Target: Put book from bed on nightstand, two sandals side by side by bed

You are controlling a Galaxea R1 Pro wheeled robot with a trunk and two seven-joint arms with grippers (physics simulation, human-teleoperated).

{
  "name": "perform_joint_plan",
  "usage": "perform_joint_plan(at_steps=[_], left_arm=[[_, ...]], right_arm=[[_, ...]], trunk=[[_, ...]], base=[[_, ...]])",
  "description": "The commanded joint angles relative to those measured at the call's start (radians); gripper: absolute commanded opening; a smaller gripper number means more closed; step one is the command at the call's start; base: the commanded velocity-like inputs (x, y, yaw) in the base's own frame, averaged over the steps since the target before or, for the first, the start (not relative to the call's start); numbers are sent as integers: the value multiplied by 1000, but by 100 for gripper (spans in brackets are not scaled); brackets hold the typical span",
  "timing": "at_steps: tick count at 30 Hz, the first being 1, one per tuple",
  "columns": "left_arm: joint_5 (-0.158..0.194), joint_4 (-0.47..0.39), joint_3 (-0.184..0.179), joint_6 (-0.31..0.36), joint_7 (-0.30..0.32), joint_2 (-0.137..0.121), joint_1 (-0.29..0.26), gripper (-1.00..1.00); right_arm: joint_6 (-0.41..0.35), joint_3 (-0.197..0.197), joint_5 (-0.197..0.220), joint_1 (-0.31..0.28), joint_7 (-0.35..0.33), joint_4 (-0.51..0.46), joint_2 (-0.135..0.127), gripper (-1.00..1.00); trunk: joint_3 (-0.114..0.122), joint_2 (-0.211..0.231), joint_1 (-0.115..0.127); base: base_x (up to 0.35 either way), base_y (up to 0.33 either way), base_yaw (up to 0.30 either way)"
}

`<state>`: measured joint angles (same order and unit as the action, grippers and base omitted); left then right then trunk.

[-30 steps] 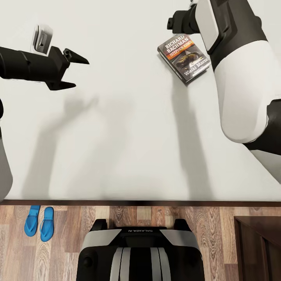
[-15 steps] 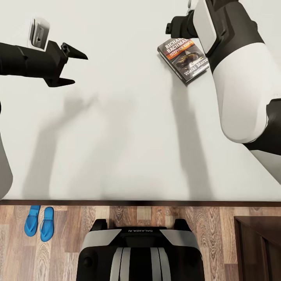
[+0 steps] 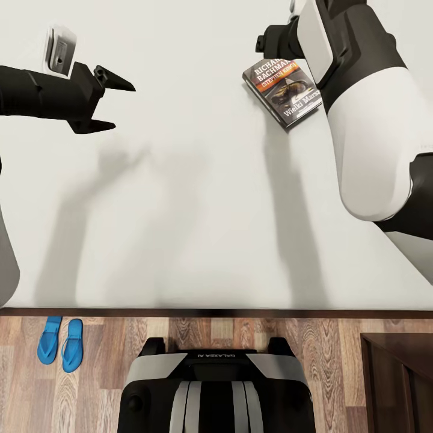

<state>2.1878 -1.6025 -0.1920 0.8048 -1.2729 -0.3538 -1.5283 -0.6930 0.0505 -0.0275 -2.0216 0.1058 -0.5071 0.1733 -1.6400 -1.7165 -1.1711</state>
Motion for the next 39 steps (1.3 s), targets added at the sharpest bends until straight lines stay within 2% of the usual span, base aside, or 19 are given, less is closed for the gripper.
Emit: perform_joint_plan(at_steps=[1, 6, 16, 39], left_arm=[[6, 0, 0, 7, -8, -1, -1, 100], [6, -1, -1, 7, -8, -1, -1, 100], [6, -1, -2, 7, -8, 0, 0, 100], [4, -1, -4, 7, -5, 2, 2, 100]], right_arm=[[-2, 5, -3, 0, 2, -1, 1, 100], [23, 5, -2, 4, 20, -2, 1, 100], [143, 2, 13, 38, 104, 1, 1, 100], [178, 3, 62, 50, 127, 12, 1, 100]], trunk=[[0, 0, 0], [0, 0, 0], [0, 0, 0], [0, 0, 0]], base=[[0, 0, 0], [0, 0, 0], [0, 0, 0], [0, 0, 0]])
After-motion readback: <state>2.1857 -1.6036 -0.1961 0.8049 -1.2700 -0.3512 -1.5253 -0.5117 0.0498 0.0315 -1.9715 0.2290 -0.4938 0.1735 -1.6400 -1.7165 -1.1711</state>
